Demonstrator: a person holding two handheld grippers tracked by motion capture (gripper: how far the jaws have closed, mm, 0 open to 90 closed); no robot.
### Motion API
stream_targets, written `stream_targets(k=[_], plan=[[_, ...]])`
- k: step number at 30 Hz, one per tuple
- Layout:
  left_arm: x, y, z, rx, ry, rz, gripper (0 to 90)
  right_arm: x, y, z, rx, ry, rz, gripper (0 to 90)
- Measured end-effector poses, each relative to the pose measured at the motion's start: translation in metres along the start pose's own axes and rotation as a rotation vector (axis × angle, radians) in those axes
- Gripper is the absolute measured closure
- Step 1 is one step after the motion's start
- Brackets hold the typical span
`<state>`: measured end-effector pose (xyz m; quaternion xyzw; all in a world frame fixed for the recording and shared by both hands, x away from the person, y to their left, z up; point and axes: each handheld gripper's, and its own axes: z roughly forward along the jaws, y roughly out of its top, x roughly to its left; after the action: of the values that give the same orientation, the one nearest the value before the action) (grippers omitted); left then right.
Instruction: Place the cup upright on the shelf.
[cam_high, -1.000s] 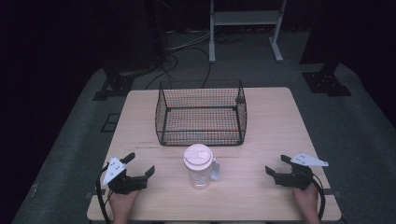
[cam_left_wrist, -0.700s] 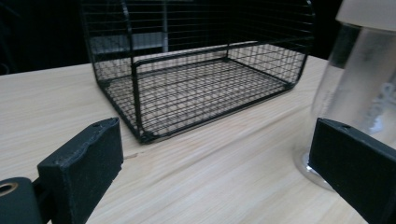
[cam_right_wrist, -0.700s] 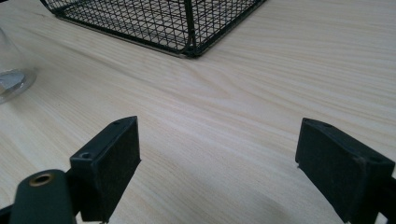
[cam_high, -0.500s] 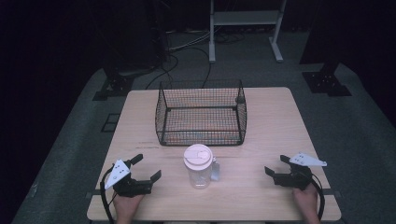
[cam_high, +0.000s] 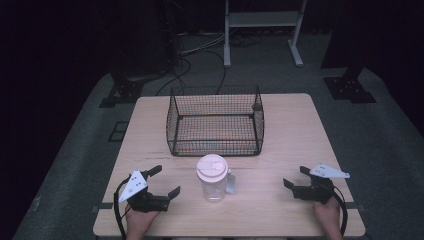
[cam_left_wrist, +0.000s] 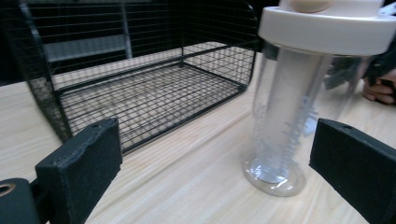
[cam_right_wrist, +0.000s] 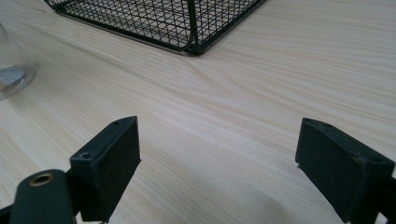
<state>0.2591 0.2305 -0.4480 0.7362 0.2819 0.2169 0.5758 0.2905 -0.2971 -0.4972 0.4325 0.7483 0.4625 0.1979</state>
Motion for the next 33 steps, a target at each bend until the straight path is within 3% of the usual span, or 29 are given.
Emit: stream_targets(k=[14,27,33], plan=[[-0.017,0.026,0.011,0.055,-0.127,0.072,0.4,0.0,0.0,0.0,-0.001,0.005,-0.002,12.9],[-0.029,0.04,0.023,0.088,-0.21,0.109,0.4,0.001,0.0,0.0,-0.002,0.012,-0.01,12.9],[-0.032,0.05,0.034,0.125,-0.246,0.134,0.3,0.001,0.0,0.0,0.0,0.015,-0.015,12.9]])
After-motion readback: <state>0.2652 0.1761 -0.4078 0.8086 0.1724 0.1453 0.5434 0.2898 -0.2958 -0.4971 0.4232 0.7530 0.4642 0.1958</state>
